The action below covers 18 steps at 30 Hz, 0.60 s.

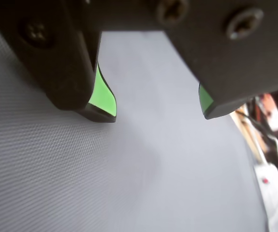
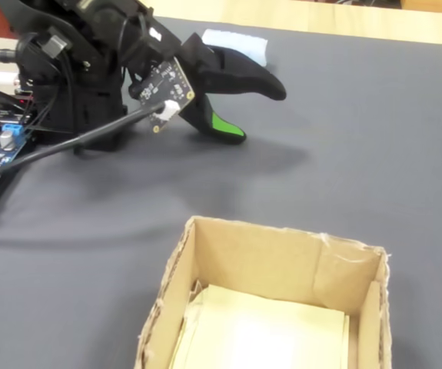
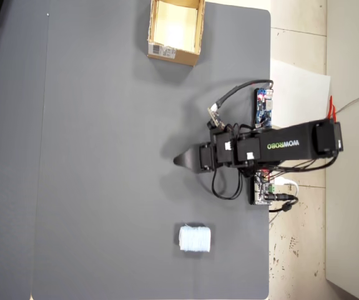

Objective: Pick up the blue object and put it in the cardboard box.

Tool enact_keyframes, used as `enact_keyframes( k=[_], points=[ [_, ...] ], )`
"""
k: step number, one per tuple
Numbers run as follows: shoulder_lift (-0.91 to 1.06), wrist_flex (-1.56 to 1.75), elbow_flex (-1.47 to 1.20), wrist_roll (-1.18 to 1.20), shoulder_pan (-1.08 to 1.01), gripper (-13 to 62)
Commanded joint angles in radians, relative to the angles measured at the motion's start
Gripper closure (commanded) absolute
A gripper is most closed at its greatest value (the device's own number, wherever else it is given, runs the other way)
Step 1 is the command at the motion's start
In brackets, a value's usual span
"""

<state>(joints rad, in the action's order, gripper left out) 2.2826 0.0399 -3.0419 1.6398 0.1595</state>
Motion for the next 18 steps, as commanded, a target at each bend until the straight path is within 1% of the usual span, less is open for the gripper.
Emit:
enact_keyframes(
  k=[1, 7, 10, 14, 18],
  points=[
    [0.084, -0.135, 0.066, 0.052, 0.031, 15.7],
    [0.078, -0.327, 0.261, 0.078, 0.094, 15.7],
    [0.058, -0.402, 0.36, 0.087, 0.164, 15.7],
    [0.011, -0.457, 0.445, 0.13, 0.252, 15.7],
    [-0.095, -0.526, 0.569, 0.166, 0.345, 15.7]
  ],
)
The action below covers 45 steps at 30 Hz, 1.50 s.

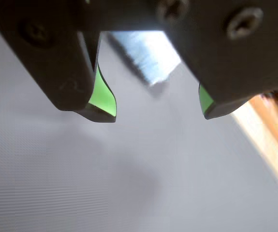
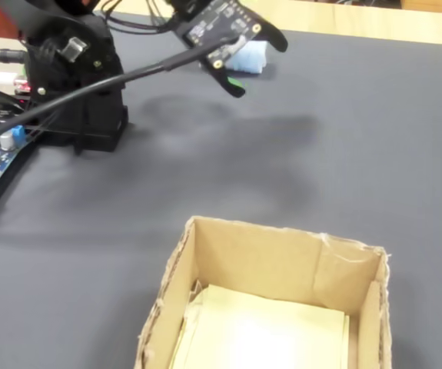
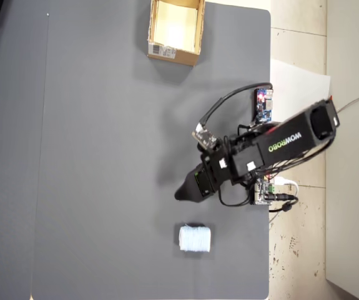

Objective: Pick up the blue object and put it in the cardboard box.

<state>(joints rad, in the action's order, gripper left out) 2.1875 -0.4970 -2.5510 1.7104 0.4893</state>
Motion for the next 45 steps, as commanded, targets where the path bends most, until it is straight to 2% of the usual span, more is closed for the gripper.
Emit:
enact_keyframes(
  k=[1, 6, 7, 15, 19, 24, 38, 45],
  points=[
    [-0.014, -0.002, 0.1, 0.117, 0.025, 15.7],
    [-0.117, -0.086, 0.262, 0.201, 0.089, 15.6],
    [-0.161, -0.123, 0.31, 0.305, 0.112, 15.6],
    [-0.227, -0.149, 0.376, 0.574, 0.19, 15.4],
    [-0.341, -0.175, 0.463, 0.555, 0.336, 15.2],
    [-0.383, -0.176, 0.465, 0.554, 0.393, 15.2],
    [-0.54, -0.147, 0.387, 0.574, 0.416, 15.9],
    [-0.615, -0.167, 0.38, 0.65, 0.405, 20.0]
  ],
)
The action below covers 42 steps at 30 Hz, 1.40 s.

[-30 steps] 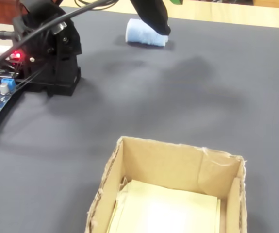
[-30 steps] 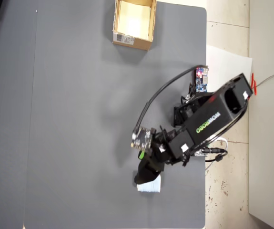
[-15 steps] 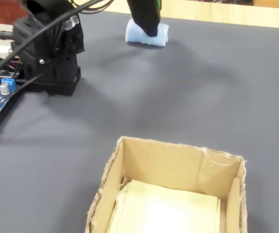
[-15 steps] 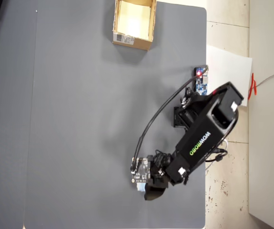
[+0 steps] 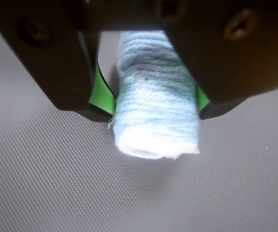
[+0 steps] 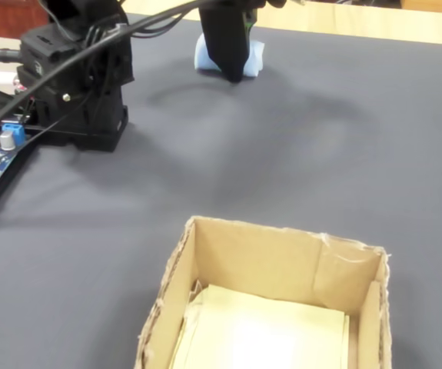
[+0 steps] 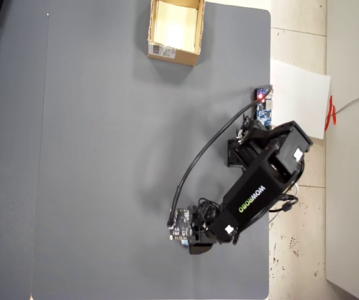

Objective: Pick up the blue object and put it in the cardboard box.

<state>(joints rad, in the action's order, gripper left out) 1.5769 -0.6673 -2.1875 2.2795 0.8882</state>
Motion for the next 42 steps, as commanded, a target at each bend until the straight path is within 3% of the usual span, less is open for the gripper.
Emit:
enact_keyframes(
  k=[1, 9, 24, 28, 42],
  points=[
    [-0.014, -0.002, 0.015, 0.081, 0.006, 20.1],
    [-0.012, 0.063, 0.011, 0.066, -0.012, 41.9],
    [0.204, 0.126, 0.064, -0.094, -0.161, 42.0],
    [0.285, 0.186, 0.066, -0.267, -0.27, 42.0],
    [0.482, 0.38, 0.029, -0.543, -0.71, 42.0]
  ],
)
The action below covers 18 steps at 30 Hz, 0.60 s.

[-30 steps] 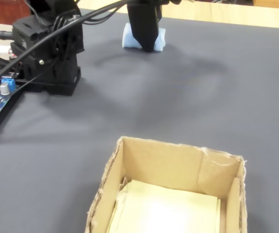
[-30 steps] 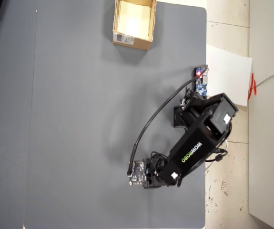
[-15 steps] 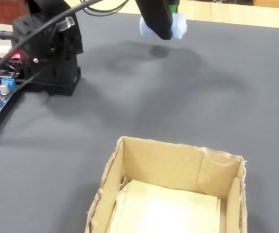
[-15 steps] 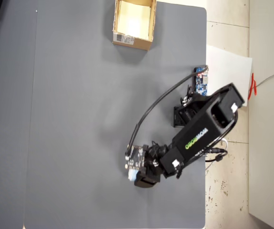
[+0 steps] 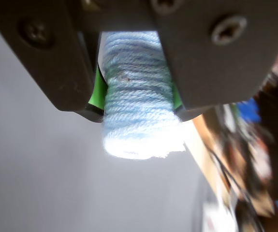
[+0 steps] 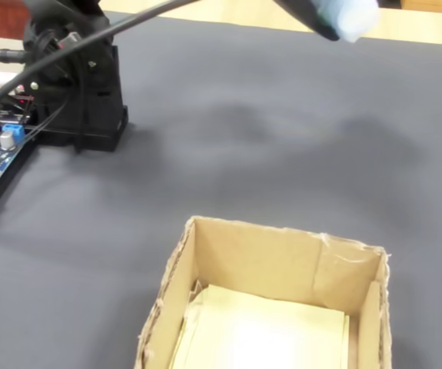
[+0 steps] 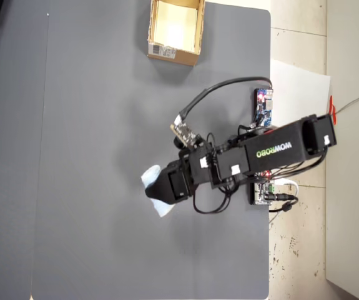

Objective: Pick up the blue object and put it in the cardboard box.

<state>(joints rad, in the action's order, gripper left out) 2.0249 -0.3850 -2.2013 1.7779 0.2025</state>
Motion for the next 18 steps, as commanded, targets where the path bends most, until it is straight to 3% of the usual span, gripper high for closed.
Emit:
enact_keyframes(
  k=[1, 18],
  points=[
    [0.04, 0.11, 0.043, -0.066, -0.044, 42.0],
    [0.101, 0.324, 0.02, -0.403, -0.623, 42.1]
  ],
)
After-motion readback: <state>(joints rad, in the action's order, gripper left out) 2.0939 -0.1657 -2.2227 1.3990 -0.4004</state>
